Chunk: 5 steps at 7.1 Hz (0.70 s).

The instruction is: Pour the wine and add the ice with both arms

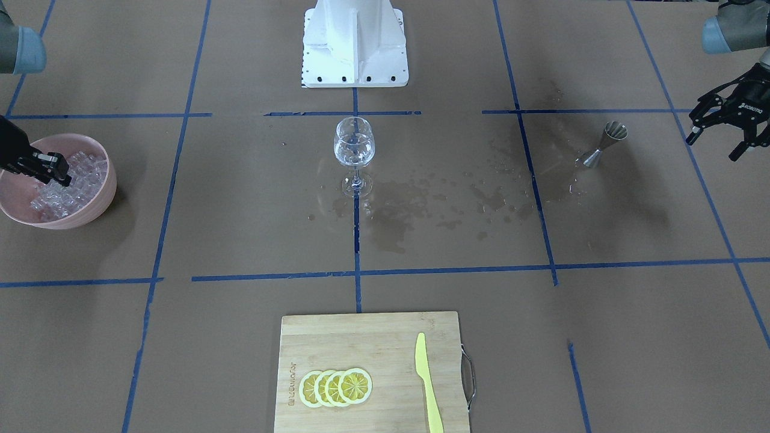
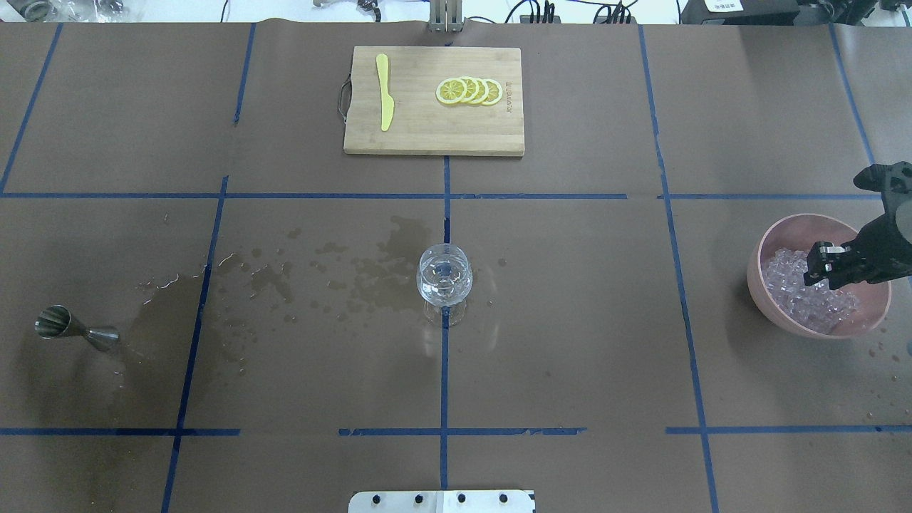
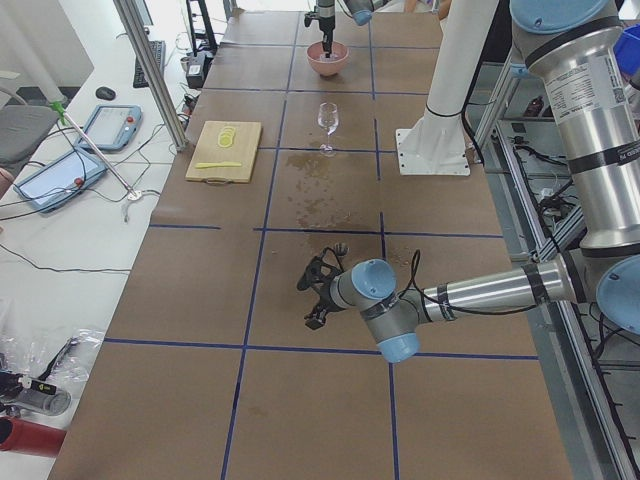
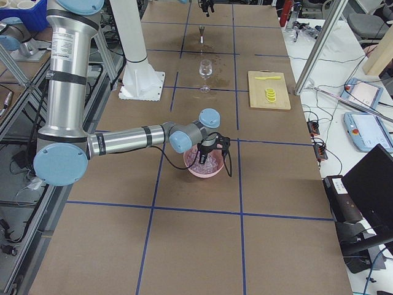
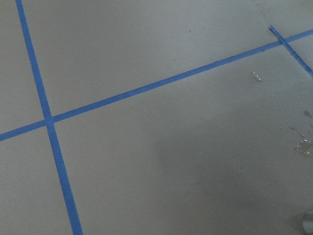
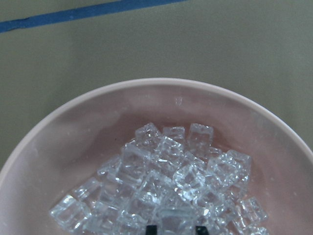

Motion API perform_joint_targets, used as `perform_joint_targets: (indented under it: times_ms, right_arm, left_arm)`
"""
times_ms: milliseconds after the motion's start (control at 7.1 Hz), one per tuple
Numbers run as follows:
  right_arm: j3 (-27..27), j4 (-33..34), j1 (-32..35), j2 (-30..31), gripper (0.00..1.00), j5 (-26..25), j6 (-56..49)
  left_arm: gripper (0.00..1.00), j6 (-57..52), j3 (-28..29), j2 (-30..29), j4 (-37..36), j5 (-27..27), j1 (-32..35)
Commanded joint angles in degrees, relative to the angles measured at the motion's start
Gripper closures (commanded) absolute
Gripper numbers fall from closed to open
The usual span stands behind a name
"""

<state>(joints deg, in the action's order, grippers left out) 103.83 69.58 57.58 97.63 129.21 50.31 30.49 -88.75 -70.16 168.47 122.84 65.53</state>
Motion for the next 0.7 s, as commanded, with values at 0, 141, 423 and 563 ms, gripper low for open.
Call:
perform_joint_targets:
  times_ms: [0,141,423,563]
  right_arm:
    - [1.6,0.1,0.2,-0.2,1.00,2.3,0.0]
    - [4.0,0.7,2.8,-0.5,1.00,4.5,0.0]
    - [9.2,5.2,7.4,-4.4,1.00,8.1,0.0]
    - [12.0,14.9,7.7,-11.4,1.00,8.2,0.2]
  left_arm:
    - [0.01,0.0,-0.1,0.0,0.0,0.0,0.0]
    - [0.01,0.1,-0.2,0.0,0.1,0.0,0.0]
    - [0.00,0.1,-0.4,0.0,0.4,0.1,0.1]
    - [0.00,-0.2,-0.3,0.3,0.9,0.2,0.1]
